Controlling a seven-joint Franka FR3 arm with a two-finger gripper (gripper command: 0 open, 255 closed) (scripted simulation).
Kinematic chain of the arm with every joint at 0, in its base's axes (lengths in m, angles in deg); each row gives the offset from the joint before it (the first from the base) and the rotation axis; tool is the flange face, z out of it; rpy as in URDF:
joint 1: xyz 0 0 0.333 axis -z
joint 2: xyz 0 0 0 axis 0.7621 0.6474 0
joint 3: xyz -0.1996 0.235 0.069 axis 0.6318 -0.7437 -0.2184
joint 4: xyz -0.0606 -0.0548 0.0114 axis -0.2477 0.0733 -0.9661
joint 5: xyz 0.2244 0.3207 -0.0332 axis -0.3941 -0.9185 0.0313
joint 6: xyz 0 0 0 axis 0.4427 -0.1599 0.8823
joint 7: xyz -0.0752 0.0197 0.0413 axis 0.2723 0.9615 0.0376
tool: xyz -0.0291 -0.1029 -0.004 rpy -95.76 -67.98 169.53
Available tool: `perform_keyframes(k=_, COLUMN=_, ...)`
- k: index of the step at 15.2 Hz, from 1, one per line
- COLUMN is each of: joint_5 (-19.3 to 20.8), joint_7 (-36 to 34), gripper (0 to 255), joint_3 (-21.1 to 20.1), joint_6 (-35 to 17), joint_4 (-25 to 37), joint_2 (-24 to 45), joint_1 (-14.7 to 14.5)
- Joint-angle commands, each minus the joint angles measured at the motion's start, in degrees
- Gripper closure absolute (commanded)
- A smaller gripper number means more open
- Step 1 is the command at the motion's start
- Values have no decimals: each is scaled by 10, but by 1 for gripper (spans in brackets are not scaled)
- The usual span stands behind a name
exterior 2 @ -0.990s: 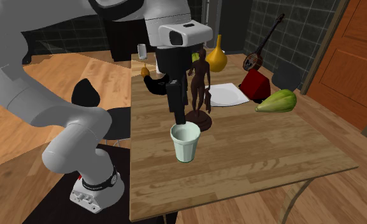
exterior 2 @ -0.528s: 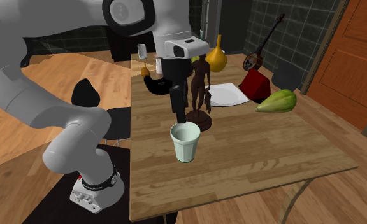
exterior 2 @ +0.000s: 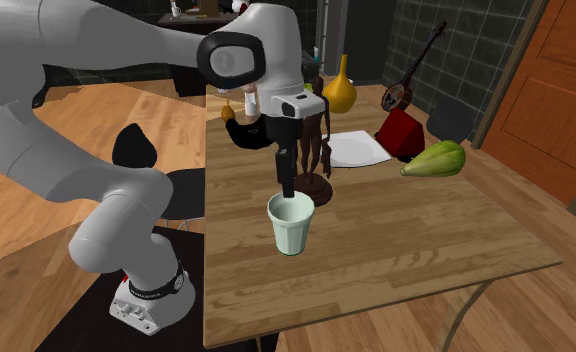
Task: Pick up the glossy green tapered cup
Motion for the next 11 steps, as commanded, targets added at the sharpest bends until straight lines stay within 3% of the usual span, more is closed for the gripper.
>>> perform_keyframes(k=1, joint_5=-11, joint_7=-29, gripper=0, joint_3=-28, joint_6=-20, joint_4=-14, joint_2=10, joint_1=-7)
perform_keyframes(k=11, joint_5=-37, joint_7=-173, gripper=0, joint_3=-172, joint_6=-128, joint_4=-30, joint_2=124, joint_1=-13)
